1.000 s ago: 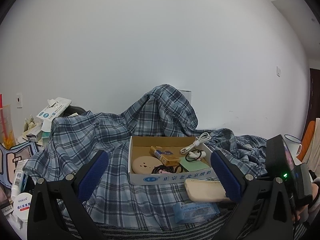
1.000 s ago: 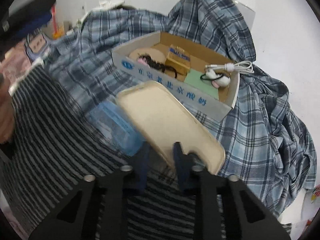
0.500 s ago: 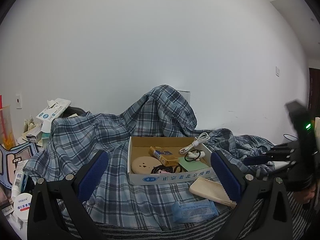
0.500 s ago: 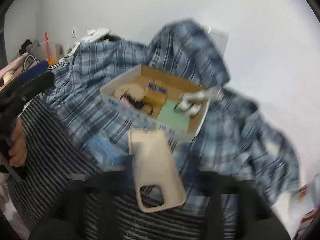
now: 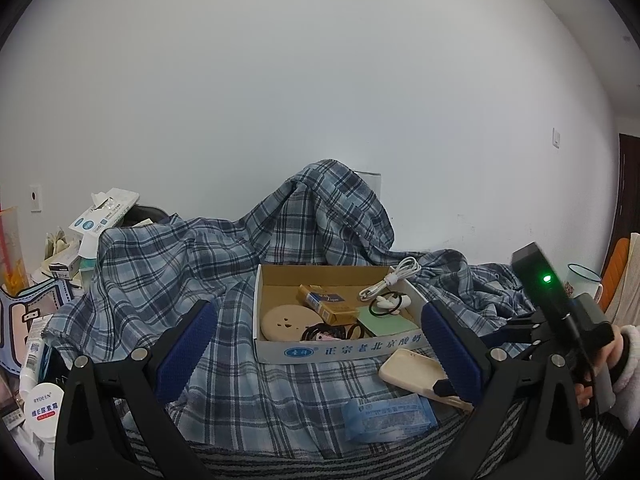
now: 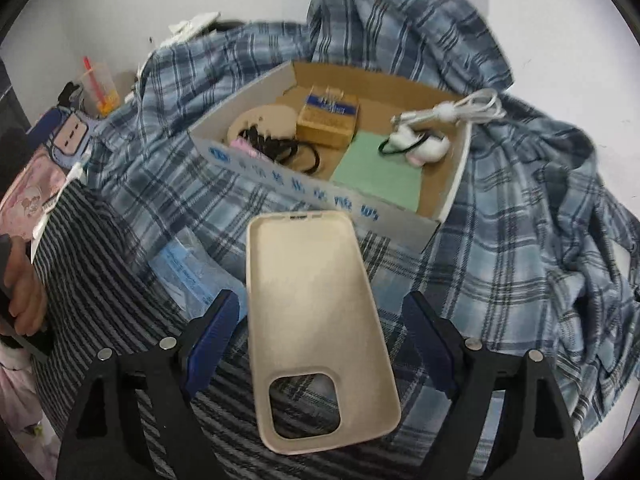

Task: Organize soft objects
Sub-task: 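Lift the beige phone case upward with the right tool, then grasp the blue wipes packet with the left tool while the right tool holds the case, then carry packet and case over the box, lower packet and open left tool, then lower the phone case into the box and open the right tool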

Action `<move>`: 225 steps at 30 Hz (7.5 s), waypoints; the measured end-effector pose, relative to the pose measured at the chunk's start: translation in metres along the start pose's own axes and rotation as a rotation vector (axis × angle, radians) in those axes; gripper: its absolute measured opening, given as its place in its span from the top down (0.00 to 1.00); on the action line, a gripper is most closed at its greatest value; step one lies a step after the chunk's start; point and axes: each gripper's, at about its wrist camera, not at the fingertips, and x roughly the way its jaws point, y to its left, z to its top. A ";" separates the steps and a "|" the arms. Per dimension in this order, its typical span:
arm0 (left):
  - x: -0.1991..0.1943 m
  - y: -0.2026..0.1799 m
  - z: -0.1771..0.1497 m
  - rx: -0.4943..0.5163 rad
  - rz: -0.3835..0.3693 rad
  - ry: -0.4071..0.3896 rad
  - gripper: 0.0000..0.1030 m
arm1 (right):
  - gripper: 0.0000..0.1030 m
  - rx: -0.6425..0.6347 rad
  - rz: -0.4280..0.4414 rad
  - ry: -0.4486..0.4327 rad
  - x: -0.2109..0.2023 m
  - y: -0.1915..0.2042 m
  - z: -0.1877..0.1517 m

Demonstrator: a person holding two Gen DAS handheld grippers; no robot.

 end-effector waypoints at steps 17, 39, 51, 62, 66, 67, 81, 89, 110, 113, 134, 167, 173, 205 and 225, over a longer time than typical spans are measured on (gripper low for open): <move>0.004 0.000 -0.001 0.010 0.003 0.015 0.00 | 0.29 -0.051 -0.042 0.075 0.016 0.012 0.000; 0.003 -0.001 -0.002 0.019 0.000 0.012 0.00 | 0.26 0.107 -0.159 0.172 -0.003 0.005 -0.022; 0.004 -0.002 -0.003 0.028 -0.004 0.021 0.00 | 0.30 0.021 -0.117 0.186 -0.009 0.005 -0.027; 0.028 -0.009 -0.006 0.004 0.019 0.212 0.00 | 0.30 0.171 -0.204 -0.104 -0.071 0.001 -0.035; 0.044 -0.022 -0.015 -0.025 0.042 0.371 0.00 | 0.30 0.199 -0.284 -0.080 -0.060 0.004 -0.035; 0.050 -0.025 -0.018 -0.051 0.025 0.417 0.00 | 0.30 0.207 -0.280 -0.074 -0.058 0.001 -0.037; 0.108 -0.054 -0.056 -0.085 0.052 0.676 0.00 | 0.30 0.271 -0.221 -0.082 -0.033 -0.016 -0.052; 0.121 -0.058 -0.068 -0.062 0.036 0.752 0.00 | 0.30 0.279 -0.235 -0.082 -0.032 -0.015 -0.053; 0.049 -0.068 -0.038 0.036 -0.031 0.357 0.30 | 0.30 0.206 -0.352 -0.347 -0.075 0.008 -0.064; 0.024 -0.072 -0.031 0.070 -0.027 0.224 0.30 | 0.30 0.192 -0.364 -0.447 -0.092 0.014 -0.071; -0.010 -0.068 0.057 0.126 0.016 -0.033 0.30 | 0.30 0.166 -0.396 -0.761 -0.176 0.045 -0.013; 0.166 0.010 0.049 0.010 0.013 0.143 0.30 | 0.30 0.279 -0.378 -0.539 -0.031 -0.037 0.084; 0.186 0.012 0.034 0.019 0.018 0.222 0.30 | 0.30 0.262 -0.343 -0.461 -0.003 -0.034 0.082; 0.179 0.007 0.038 0.024 0.009 0.208 0.15 | 0.24 0.249 -0.308 -0.399 0.013 -0.036 0.079; 0.027 -0.023 0.098 0.073 0.002 -0.194 0.00 | 0.00 0.211 -0.370 -0.732 -0.142 -0.017 0.043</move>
